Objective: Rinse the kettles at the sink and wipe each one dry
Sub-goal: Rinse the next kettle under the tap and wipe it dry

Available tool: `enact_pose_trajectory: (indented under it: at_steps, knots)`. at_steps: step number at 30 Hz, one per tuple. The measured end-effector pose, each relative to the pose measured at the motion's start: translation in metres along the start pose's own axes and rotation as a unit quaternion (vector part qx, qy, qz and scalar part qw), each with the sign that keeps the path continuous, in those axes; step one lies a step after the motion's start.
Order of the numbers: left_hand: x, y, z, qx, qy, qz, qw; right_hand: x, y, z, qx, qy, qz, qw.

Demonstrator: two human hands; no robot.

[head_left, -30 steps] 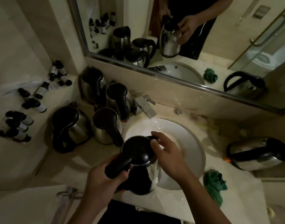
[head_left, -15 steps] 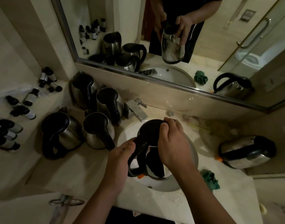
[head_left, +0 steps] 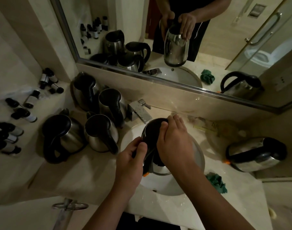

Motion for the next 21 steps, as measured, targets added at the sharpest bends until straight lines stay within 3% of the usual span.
enact_pose_trajectory:
  at_steps: [8,12,15,17,19,21]
  knots:
    - [0.010,-0.015,0.017,-0.015,-0.020,0.016,1.000,0.020,-0.016,0.002,-0.032,0.040,-0.017,0.999]
    - [0.014,-0.025,0.040,-0.144,0.036,-0.013,0.989,0.029,-0.002,0.030,-0.217,0.170,0.039,0.960]
    - [-0.002,-0.032,0.055,-0.146,0.003,-0.032,0.989,0.026,0.005,0.036,-0.294,0.075,0.090,0.949]
    - [-0.013,-0.040,0.058,-0.106,-0.066,0.006,0.992,0.015,-0.018,0.023,-0.210,-0.086,0.069,0.971]
    - [-0.020,-0.047,0.068,-0.115,-0.087,0.036,0.989,0.016,-0.064,0.003,-0.083,-0.229,0.022,0.970]
    - [-0.023,-0.059,0.082,-0.123,-0.121,0.043,0.984,0.037,-0.120,-0.015,0.018,-0.283,0.018,0.959]
Point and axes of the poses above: each hand's wrist, its own y-axis away from the middle knuckle, its own x-axis out of the palm, z = x × y, the point moved 4 cm from there along -y, towards the middle knuckle, and after that the axes turned 3 degrees about -y, right-handed, at the moved point
